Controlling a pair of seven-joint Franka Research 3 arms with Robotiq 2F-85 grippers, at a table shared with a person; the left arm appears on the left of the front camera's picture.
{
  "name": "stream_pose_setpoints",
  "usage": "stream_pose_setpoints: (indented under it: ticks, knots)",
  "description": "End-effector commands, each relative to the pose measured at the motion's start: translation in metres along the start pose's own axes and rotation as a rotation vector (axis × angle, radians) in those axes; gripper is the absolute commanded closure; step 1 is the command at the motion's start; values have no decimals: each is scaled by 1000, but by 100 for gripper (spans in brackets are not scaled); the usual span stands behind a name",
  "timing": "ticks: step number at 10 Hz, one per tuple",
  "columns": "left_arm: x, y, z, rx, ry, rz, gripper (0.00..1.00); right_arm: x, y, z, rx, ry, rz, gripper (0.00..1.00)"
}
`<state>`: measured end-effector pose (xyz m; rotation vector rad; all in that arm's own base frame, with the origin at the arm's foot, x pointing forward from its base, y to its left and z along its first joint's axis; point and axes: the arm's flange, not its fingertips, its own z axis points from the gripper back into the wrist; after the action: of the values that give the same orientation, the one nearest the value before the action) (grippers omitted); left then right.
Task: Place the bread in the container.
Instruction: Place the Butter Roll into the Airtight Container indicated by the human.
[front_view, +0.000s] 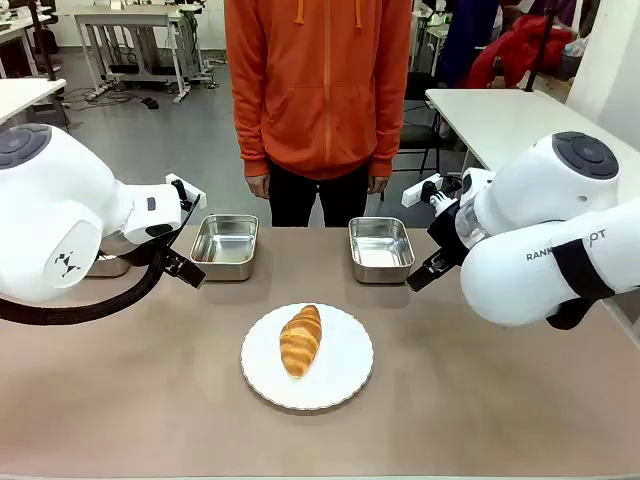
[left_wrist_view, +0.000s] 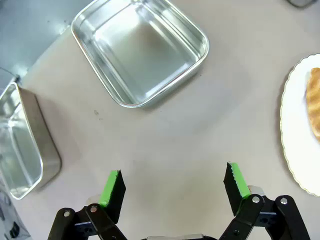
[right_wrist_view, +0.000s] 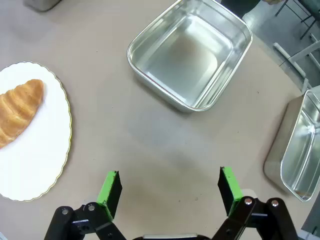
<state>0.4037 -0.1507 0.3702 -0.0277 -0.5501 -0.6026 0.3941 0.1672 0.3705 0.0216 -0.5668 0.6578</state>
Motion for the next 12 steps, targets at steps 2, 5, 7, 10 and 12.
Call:
stream_pose_setpoints:
  ticks: [2,5,7,10,12]
  knots:
    - [0,0,0,0,0,0,0,0,0,0,0,0,0,0]
    - [0,0,0,0,0,0,0,0,0,0,0,0,0,0]
    - [0,0,0,0,0,0,0,0,0,0,0,0,0,0]
    - [0,0,0,0,0,0,0,0,0,0,0,0,0,0]
    - [8,8,15,2,-7,-27,0,9,-11,15,11,-18,-5,0]
